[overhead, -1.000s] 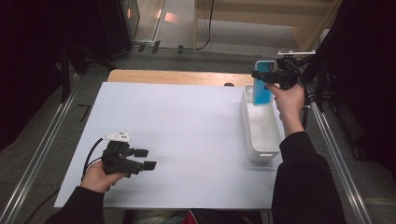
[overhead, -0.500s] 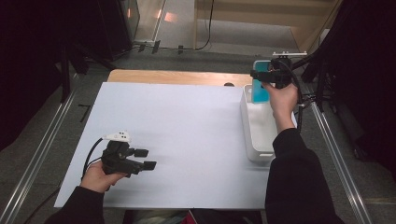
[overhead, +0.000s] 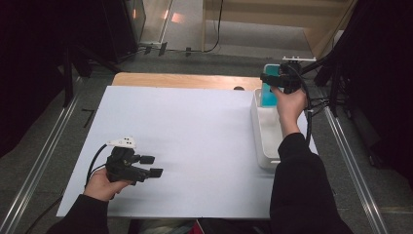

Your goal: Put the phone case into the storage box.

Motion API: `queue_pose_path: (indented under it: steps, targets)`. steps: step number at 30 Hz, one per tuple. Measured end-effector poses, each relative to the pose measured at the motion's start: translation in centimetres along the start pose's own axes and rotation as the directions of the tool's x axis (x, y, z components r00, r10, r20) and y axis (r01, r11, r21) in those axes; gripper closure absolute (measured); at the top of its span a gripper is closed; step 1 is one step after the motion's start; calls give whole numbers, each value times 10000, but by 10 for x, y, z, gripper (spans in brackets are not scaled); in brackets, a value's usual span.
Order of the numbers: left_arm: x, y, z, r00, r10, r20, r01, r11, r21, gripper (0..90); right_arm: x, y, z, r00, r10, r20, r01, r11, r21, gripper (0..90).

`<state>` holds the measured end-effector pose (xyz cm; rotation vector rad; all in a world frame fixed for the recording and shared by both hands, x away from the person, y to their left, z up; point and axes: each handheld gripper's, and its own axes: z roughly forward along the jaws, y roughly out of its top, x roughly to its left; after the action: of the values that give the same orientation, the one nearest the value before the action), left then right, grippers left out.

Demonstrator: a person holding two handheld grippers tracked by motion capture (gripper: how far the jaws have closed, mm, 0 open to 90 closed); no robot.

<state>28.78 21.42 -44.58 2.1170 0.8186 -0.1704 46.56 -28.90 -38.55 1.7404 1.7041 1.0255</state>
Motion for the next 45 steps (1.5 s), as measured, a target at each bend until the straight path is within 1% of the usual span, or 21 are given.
queue_pose_path:
  steps: [4, 8, 12, 14, 15, 16, 18, 19, 21, 25, 27, 28, 31, 33, 34, 39, 41, 43, 45]
  targets:
    - [0, 0, 0, 10000, -9, -3, 9, 10000, 12, 300, -1, -3, 4, 9999, 29, 100, -30, 10000, 69, 153]
    - [0, 0, 0, 10000, -1, 5, 1, 10000, -14, 300, -1, -5, 7, 9998, 34, 181, -34, 10000, 6, 154]
    - [1, 0, 0, 10000, 15, 24, -15, 10000, 13, 300, -2, -8, 12, 9998, 21, 187, -23, 10000, 94, 153]
    - [1, 0, 0, 10000, 8, 24, -9, 10000, 10, 300, -2, -10, 13, 9998, 103, 156, -105, 9998, 151, 153]
    - [1, 0, 0, 10000, 11, 29, -11, 10000, 10, 300, -2, -11, 14, 9998, 29, 194, -31, 9999, 99, 153]
    - [1, 0, 0, 10000, 12, 25, -12, 10000, 12, 300, -2, -12, 15, 9998, 92, 168, -94, 9999, 136, 153]
    - [1, 0, 0, 10000, 18, 26, -18, 10000, 10, 300, -2, -13, 17, 9998, 34, 194, -36, 9999, 104, 153]
    - [1, 0, 0, 10000, 22, 27, -22, 10000, 14, 300, -2, -14, 18, 9998, 78, 198, -81, 9999, 144, 153]
    - [1, 0, 0, 10000, -5, 12, 5, 10000, 13, 300, -3, -16, 19, 9998, -21, 197, 18, 9999, 158, 153]
    - [0, 0, 0, 10000, 10, 21, -10, 10000, 24, 300, -2, -19, 22, 9998, 52, 168, -58, 9995, 312, 153]
    - [0, 0, 0, 10000, -1, 23, 1, 10000, 24, 300, -2, -20, 24, 9999, -1, 156, -6, 9991, 426, 152]
    - [0, 0, 0, 10000, -1, 25, 1, 10000, 25, 300, -2, -21, 25, 9997, -65, 214, 56, 9991, 422, 152]
    - [0, 0, 0, 10000, 4, 4, -4, 10000, 57, 300, -1, -24, 26, 9998, -30, 192, 20, 9988, 498, 152]
    - [0, 0, 0, 10000, 8, 3, -8, 10000, 59, 300, -1, -25, 27, 9996, -118, 240, 106, 9987, 507, 152]
    - [0, 0, 0, 10000, 6, 14, -6, 10000, 49, 300, -1, -26, 28, 9997, -53, 228, 40, 9984, 568, 152]
    - [0, 0, 0, 10000, 5, 18, -5, 10000, 44, 300, -2, -30, 31, 9997, -120, 208, 106, 9977, 676, 151]
    - [0, 0, 1, 10000, 4, 33, -4, 10000, 26, 300, -1, -31, 32, 9998, -27, 204, 12, 9974, 725, 151]
    - [0, 0, 1, 10000, 26, 16, -26, 10000, 58, 300, -2, -32, 32, 9996, -111, 255, 92, 9971, 755, 151]
    - [0, 0, 1, 10000, -18, 6, 18, 10000, 52, 300, -1, -32, 32, 9997, -89, 244, 69, 9968, 792, 150]
